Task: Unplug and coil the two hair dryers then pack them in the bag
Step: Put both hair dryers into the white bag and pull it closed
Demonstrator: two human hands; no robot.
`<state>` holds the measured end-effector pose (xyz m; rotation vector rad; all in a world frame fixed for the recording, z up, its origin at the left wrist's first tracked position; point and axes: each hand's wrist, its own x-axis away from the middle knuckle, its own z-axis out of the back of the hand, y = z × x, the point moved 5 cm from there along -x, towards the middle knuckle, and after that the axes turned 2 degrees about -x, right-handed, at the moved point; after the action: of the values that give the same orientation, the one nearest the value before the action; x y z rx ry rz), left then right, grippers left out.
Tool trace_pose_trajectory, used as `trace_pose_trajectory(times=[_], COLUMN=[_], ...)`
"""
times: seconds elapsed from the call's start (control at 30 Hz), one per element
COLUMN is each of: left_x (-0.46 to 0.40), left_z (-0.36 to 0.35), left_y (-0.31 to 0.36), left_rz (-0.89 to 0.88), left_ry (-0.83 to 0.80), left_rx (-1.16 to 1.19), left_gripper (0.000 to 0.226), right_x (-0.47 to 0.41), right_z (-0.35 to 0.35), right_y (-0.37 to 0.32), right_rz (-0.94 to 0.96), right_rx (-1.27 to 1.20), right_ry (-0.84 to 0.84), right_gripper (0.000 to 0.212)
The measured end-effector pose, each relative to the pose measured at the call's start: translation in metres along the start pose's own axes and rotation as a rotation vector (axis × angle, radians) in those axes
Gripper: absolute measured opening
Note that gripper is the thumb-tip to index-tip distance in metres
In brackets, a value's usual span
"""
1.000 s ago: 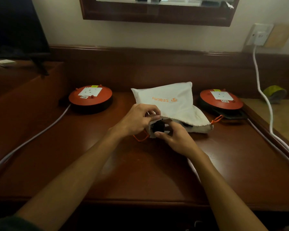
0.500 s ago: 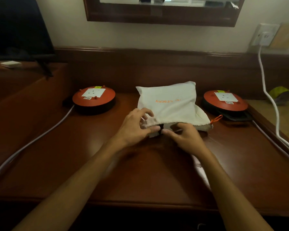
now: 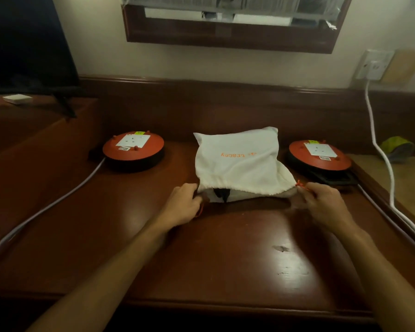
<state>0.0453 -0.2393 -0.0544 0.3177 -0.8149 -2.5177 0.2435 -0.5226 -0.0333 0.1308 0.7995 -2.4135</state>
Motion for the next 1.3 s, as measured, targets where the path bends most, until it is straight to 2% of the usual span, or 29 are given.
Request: trace_pose_trajectory(times=[0.1,0.23,0.33,0.43,0.53,0.63,0.73,0.83,0.9,1.0,1.1,1.17,1.23,1.3], left_x=[-0.004,-0.021,-0.033,-0.051,-0.074,-0.097,-0.111,-0.11,-0.109,-0.11,-0.108,-0.102,-0.094,-0.088], left_z=[0.017,0.065,0.121,0.181,0.241,0.274,0.285,0.289,0.288,0.286,0.286,0.302,0.328,0.344], left_y=[-0.004,-0.003,0.02,0.052,0.086,0.11,0.121,0.119,0.109,0.086,0.066,0.055,0.039,0.024], left_rz=[0.09,0.204,0.199,0.141,0.059,-0.034,-0.049,0.005,0.026,0.039,0.064,0.089,0.124,0.141], left_ry=[-0.055,-0.166,-0.181,-0.129,-0.067,-0.061,-0.079,-0.128,-0.14,0.016,0.23,0.358,0.463,0.497], left_rx=[-0.017,0.023,0.089,0.169,0.033,-0.17,-0.396,-0.401,-0.301,-0.063,0.137,0.174,0.111,-0.043], left_gripper=[0.036,0.043,0.044,0.048,0.034,0.024,0.031,0.04,0.052,0.063,0.053,0.043,0.039,0.05], right_x=[0.001,-0.004,-0.018,-0.043,-0.082,-0.121,-0.143,-0.142,-0.138,-0.144,-0.159,-0.169,-0.172,-0.172], right_z=[0.024,0.055,0.07,0.103,0.146,0.166,0.169,0.181,0.187,0.187,0.191,0.204,0.223,0.235], right_y=[-0.01,-0.03,-0.065,-0.109,-0.14,-0.155,-0.167,-0.18,-0.181,-0.168,-0.14,-0.122,-0.103,-0.085], right_rz=[0.035,0.048,0.01,0.034,0.019,-0.074,-0.059,0.029,0.034,-0.055,-0.179,-0.196,-0.182,-0.139], right_rx=[-0.324,-0.597,-1.088,-1.412,-1.533,-1.546,-1.349,-1.06,-1.005,-1.117,-1.322,-1.352,-1.201,-0.892], right_ry=[-0.134,-0.223,-0.281,-0.216,-0.1,0.022,0.053,0.029,0.014,0.037,0.095,0.142,0.259,0.389], right_gripper=[0.037,0.043,0.037,0.039,0.038,0.035,0.032,0.032,0.033,0.036,0.039,0.041,0.042,0.041])
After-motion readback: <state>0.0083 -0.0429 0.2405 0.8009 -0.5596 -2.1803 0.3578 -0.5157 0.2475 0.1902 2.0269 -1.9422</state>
